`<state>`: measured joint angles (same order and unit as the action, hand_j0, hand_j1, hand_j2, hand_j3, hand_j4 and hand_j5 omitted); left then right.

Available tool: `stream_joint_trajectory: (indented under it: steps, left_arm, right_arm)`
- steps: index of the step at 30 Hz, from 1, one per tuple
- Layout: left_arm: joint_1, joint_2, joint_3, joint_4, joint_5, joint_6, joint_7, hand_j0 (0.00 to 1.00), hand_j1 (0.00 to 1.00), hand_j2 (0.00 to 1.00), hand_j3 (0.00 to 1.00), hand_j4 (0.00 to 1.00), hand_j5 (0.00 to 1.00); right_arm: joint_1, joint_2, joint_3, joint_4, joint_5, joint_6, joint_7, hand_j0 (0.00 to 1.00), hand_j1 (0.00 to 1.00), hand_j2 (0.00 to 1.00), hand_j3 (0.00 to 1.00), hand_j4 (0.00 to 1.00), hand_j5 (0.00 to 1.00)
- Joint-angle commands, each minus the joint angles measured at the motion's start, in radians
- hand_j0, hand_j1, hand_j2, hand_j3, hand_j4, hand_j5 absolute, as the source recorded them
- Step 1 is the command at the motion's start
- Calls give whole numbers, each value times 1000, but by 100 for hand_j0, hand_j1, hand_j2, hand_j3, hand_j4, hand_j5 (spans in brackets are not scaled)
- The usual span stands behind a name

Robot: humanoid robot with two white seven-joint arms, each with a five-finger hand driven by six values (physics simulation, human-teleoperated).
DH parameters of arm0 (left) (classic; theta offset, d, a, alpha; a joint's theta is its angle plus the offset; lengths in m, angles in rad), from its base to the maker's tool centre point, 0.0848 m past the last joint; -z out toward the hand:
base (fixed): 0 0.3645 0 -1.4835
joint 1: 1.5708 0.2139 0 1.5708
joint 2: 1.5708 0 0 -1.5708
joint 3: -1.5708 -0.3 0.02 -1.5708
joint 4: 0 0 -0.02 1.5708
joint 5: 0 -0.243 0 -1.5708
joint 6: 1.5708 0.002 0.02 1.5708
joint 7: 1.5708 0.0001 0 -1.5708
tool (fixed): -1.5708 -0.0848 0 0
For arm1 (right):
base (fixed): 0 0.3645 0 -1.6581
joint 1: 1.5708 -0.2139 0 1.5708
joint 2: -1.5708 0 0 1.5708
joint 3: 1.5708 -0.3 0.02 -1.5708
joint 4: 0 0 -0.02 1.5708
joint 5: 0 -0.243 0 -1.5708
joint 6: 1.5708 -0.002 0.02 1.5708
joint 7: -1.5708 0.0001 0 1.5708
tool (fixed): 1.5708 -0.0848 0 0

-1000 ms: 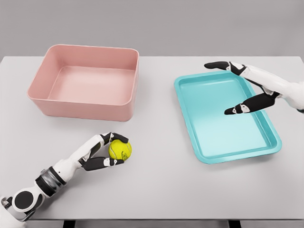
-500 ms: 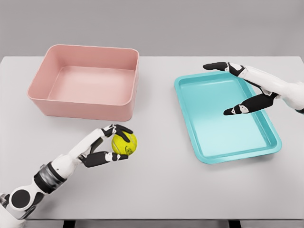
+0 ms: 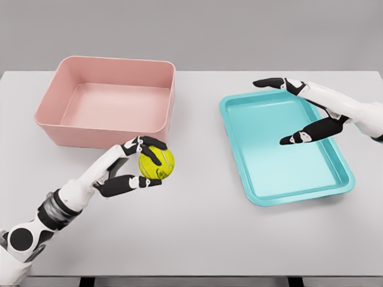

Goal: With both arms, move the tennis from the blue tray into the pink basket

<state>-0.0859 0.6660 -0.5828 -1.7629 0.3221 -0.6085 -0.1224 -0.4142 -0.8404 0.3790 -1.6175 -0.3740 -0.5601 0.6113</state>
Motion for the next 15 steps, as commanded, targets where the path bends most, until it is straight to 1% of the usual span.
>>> stream_joint_trajectory:
  steps: [1,5,7,10,13,15]
  left_arm:
    - [-3,0,3,-1,8,-2,0,44,44,44,44,44,44]
    - [-38,0,5,-1,9,-2,0,44,44,44,44,44,44]
    - [-54,1,9,-1,11,-2,0,44,44,44,44,44,44]
    - [-77,0,11,-1,11,-2,0,44,44,44,44,44,44]
    - [-95,0,31,-1,12,-2,1,44,44,44,44,44,44]
    - [-109,1,35,0,12,-2,1,44,44,44,44,44,44]
  right_arm:
    - [0,-6,0,-1,-8,14,0,100,100,100,100,100,100]
    - [2,6,0,-4,-8,14,0,100,100,100,100,100,100]
    - [5,3,0,-25,-8,14,0,100,100,100,100,100,100]
    - [6,0,0,-30,-8,15,0,100,100,100,100,100,100]
    - [6,-6,0,-30,-8,15,0,100,100,100,100,100,100]
    - [8,-3,0,-45,-8,15,0,100,100,100,100,100,100]
